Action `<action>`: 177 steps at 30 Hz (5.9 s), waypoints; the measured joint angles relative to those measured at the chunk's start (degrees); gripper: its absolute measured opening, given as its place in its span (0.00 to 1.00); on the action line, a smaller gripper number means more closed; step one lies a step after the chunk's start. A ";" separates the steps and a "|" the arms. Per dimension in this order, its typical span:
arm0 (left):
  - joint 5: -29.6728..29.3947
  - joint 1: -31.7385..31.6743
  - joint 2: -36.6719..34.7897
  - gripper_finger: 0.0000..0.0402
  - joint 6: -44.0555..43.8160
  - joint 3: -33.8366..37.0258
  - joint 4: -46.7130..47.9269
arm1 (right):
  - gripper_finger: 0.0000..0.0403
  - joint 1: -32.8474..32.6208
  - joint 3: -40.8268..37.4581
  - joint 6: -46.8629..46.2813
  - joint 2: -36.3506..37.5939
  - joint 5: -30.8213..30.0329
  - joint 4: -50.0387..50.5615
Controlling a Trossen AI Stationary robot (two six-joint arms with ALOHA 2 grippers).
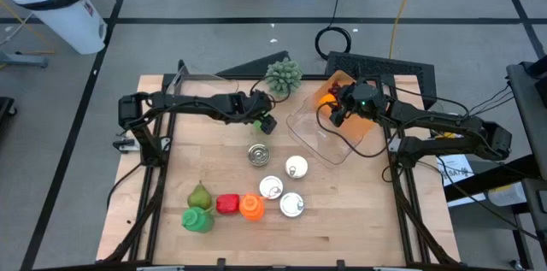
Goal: Pick & Place Food Item
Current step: Put the green apple into the orange bin
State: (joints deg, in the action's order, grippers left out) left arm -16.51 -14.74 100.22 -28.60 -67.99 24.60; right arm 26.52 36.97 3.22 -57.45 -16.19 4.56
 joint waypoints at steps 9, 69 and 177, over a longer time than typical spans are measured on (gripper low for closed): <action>1.47 0.31 2.50 0.87 0.00 0.00 -0.15 | 0.73 0.00 0.00 0.02 0.00 0.00 0.00; 21.54 3.02 -10.48 0.73 14.05 23.41 -74.54 | 0.74 -9.68 0.02 16.22 -2.74 11.62 -11.24; 20.44 -2.36 -22.23 0.85 15.26 22.43 -50.10 | 0.76 11.60 -16.07 -14.82 6.36 5.11 2.76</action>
State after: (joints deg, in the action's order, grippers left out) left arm 3.92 -17.10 78.00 -13.34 -45.56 -25.50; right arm 38.12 20.91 -11.60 -51.09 -11.08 7.32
